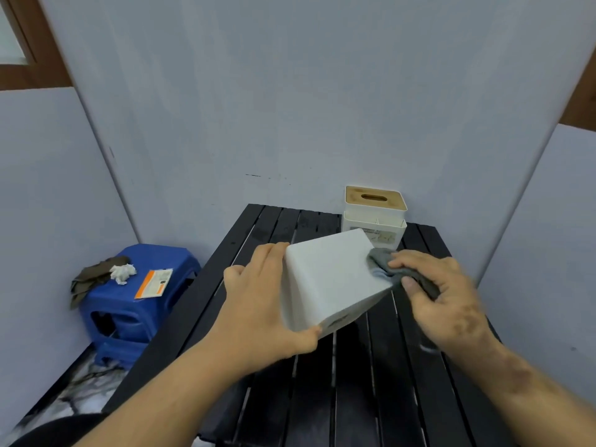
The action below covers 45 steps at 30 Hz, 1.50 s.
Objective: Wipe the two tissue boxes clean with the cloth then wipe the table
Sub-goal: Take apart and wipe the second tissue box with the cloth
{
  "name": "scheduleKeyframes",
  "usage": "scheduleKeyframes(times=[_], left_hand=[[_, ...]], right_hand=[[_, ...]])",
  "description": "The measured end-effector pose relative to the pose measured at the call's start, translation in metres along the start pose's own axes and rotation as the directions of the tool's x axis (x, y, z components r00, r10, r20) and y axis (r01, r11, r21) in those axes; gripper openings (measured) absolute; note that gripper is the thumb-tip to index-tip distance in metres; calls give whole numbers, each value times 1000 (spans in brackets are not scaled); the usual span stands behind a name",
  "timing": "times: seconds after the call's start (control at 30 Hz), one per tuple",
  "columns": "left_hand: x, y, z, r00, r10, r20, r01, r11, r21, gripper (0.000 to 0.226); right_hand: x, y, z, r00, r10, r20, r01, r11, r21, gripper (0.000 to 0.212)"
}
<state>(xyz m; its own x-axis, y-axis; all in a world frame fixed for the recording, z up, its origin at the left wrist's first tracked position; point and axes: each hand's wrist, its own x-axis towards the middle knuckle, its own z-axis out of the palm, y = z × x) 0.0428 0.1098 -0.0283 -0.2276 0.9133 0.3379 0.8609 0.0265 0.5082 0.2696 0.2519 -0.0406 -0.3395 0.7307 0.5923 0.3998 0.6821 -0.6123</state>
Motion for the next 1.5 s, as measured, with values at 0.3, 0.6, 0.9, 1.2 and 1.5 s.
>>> scheduleKeyframes(times=[0.3,0.6,0.9,1.2,1.5], left_hand=[[4,-5,3,997,75,34,-75,997,-3,105],[12,-18,-5,990,53,132,-53,999,-6,107],[27,-28,-15,964,-18,267,41,996,-81,129],[88,40,-10,905,27,424,-179,929,323,114],[128,91,13,822,48,567,-398,761,513,89]], right_hand=[[-2,-26,12,937,-325,130,323,946,32,38],[18,-15,4,974,215,71,-217,976,28,33],[5,6,-4,923,328,201,-384,827,410,34],[1,11,-7,907,342,244,-420,764,490,32],[4,12,-21,892,376,253,-452,767,454,26]])
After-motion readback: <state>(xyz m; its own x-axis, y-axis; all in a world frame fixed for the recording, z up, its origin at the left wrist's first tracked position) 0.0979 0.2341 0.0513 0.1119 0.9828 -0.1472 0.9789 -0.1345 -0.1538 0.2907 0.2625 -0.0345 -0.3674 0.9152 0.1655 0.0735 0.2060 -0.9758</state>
